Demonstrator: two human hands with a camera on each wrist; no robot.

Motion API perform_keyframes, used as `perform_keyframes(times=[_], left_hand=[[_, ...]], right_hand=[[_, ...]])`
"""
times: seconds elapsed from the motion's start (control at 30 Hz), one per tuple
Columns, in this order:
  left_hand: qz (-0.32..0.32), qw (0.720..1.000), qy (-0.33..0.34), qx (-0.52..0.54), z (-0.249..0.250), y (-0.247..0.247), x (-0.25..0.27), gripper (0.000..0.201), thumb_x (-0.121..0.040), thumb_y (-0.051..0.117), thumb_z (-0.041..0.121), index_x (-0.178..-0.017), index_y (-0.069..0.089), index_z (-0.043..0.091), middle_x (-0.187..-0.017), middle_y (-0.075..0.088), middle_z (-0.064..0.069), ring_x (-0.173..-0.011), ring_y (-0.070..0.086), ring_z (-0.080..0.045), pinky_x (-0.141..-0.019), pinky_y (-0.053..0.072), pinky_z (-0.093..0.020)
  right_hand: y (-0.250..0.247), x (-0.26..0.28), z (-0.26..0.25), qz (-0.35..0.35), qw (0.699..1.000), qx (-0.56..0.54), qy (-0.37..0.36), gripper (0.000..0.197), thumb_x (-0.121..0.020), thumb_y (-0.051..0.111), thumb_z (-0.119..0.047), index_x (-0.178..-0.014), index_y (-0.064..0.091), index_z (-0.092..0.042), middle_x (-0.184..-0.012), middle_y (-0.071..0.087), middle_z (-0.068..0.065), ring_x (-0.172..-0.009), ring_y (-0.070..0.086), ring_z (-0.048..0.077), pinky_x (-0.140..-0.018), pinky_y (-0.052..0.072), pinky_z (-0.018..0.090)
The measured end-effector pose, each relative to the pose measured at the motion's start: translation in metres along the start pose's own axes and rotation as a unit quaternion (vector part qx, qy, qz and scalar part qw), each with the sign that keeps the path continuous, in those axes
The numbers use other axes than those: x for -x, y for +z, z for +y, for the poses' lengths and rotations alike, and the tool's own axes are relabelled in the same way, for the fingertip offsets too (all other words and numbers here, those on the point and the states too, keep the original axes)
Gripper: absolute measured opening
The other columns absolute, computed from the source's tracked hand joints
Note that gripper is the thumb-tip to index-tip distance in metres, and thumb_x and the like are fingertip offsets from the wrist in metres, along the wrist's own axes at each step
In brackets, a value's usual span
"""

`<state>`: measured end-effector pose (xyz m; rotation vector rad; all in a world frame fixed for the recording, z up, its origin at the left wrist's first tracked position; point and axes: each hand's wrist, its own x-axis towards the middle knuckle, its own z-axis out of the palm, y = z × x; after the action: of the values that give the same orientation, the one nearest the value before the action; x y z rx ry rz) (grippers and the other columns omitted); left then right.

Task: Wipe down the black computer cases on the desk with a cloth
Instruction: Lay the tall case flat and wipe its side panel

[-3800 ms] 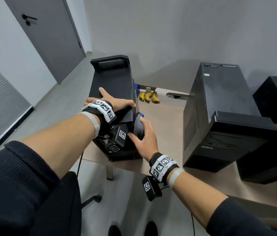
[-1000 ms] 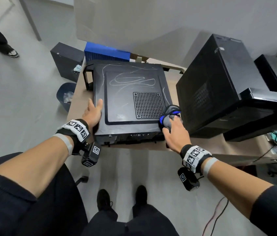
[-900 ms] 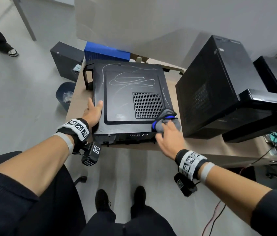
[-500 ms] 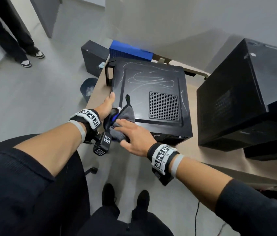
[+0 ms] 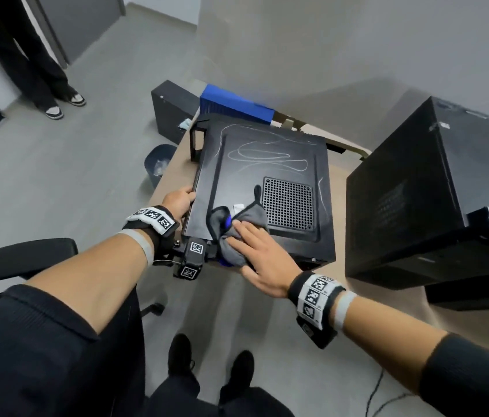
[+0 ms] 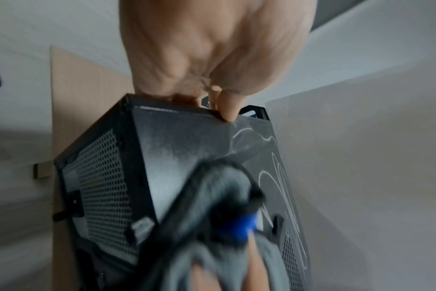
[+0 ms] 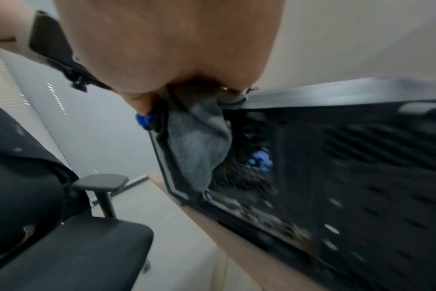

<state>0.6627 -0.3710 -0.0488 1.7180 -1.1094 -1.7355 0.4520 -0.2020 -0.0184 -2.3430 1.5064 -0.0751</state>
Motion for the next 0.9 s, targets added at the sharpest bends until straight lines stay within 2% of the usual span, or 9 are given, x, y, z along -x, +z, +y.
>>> perform_keyframes(times=[0.1,0.2,0.33,0.4,0.5,0.63,0.7,0.8,0.9], left_hand=[[-0.027,0.998,-0.029,0.054,0.011,0.001,0.024,0.024,-0.103,0.043,0.011,-0.098,0.066,0.012,-0.064,0.067,0.004,-0.052,0.060,-0.010,-0.052,0.051,-0.020],[-0.052,0.995,-0.044,0.076,0.015,0.003,0.030,0.024,-0.103,0.045,0.012,-0.088,0.063,0.018,-0.073,0.061,0.000,-0.037,0.053,-0.001,-0.038,0.042,-0.013],[-0.062,0.991,-0.090,0.082,0.015,-0.007,0.029,0.023,-0.103,0.049,0.023,-0.114,0.068,0.029,-0.077,0.047,0.004,-0.038,0.047,0.001,-0.041,0.041,-0.011],[-0.085,0.989,-0.099,0.068,0.020,-0.010,0.028,0.028,-0.103,0.048,0.023,-0.125,0.064,0.031,-0.083,0.051,0.005,-0.059,0.053,-0.003,-0.055,0.049,-0.017],[-0.130,0.984,-0.114,0.038,0.028,-0.017,0.023,0.025,-0.104,0.046,0.019,-0.114,0.065,0.030,-0.089,0.057,0.004,-0.079,0.049,-0.010,-0.078,0.049,-0.031],[-0.167,0.978,-0.122,0.024,0.028,-0.026,0.009,0.044,-0.103,0.048,0.014,-0.140,0.052,0.037,-0.118,0.059,0.000,-0.102,0.052,-0.017,-0.106,0.046,-0.049],[-0.174,0.977,-0.123,0.023,0.028,-0.029,0.007,0.049,-0.103,0.049,0.014,-0.144,0.047,0.040,-0.125,0.060,0.001,-0.112,0.055,-0.019,-0.108,0.043,-0.054],[-0.166,0.978,-0.128,0.022,0.026,-0.030,0.006,0.051,-0.102,0.053,0.016,-0.145,0.046,0.042,-0.123,0.063,0.005,-0.116,0.055,-0.018,-0.108,0.043,-0.053],[-0.157,0.979,-0.131,0.019,0.024,-0.030,0.004,0.048,-0.102,0.053,0.019,-0.142,0.049,0.044,-0.101,0.068,0.013,-0.097,0.055,-0.011,-0.101,0.046,-0.045]], right_hand=[[-0.008,-0.053,-0.012,-0.021,0.999,0.027,-0.003,0.069,-0.086,0.044,-0.041,-0.152,0.038,-0.023,-0.165,0.013,0.016,-0.151,0.014,0.034,-0.123,0.015,0.047],[-0.033,-0.095,0.002,-0.051,0.997,0.016,0.056,0.069,-0.092,0.039,-0.045,-0.157,0.023,-0.030,-0.166,-0.001,0.014,-0.154,-0.001,0.030,-0.125,0.001,0.041],[-0.061,-0.139,0.052,-0.068,0.977,0.006,0.200,0.075,-0.091,0.035,-0.052,-0.159,0.010,-0.032,-0.166,-0.008,0.016,-0.153,-0.006,0.033,-0.125,-0.002,0.042],[-0.065,-0.142,0.059,-0.069,0.971,0.018,0.228,0.077,-0.090,0.033,-0.053,-0.159,0.008,-0.033,-0.165,-0.010,0.018,-0.153,-0.006,0.035,-0.125,-0.001,0.044],[-0.055,-0.121,0.027,-0.077,0.979,0.030,0.189,0.073,-0.094,0.037,-0.050,-0.159,0.007,-0.033,-0.165,-0.012,0.016,-0.153,-0.009,0.034,-0.123,-0.005,0.044],[-0.041,-0.081,-0.003,-0.118,0.988,0.058,0.076,0.074,-0.092,0.041,-0.047,-0.159,0.013,-0.031,-0.165,-0.011,0.015,-0.153,-0.011,0.029,-0.124,-0.006,0.040],[-0.049,-0.081,0.011,-0.147,0.984,0.065,0.072,0.074,-0.091,0.037,-0.048,-0.159,0.010,-0.031,-0.165,-0.013,0.015,-0.153,-0.012,0.028,-0.125,-0.001,0.043],[-0.069,-0.117,0.038,-0.155,0.976,0.049,0.143,0.071,-0.098,0.041,-0.045,-0.159,0.005,-0.035,-0.164,-0.017,0.015,-0.153,-0.013,0.031,-0.125,0.000,0.045],[-0.072,-0.174,0.046,-0.147,0.965,0.040,0.212,0.073,-0.097,0.043,-0.050,-0.158,0.005,-0.038,-0.164,-0.017,0.017,-0.152,-0.013,0.034,-0.124,-0.005,0.043]])
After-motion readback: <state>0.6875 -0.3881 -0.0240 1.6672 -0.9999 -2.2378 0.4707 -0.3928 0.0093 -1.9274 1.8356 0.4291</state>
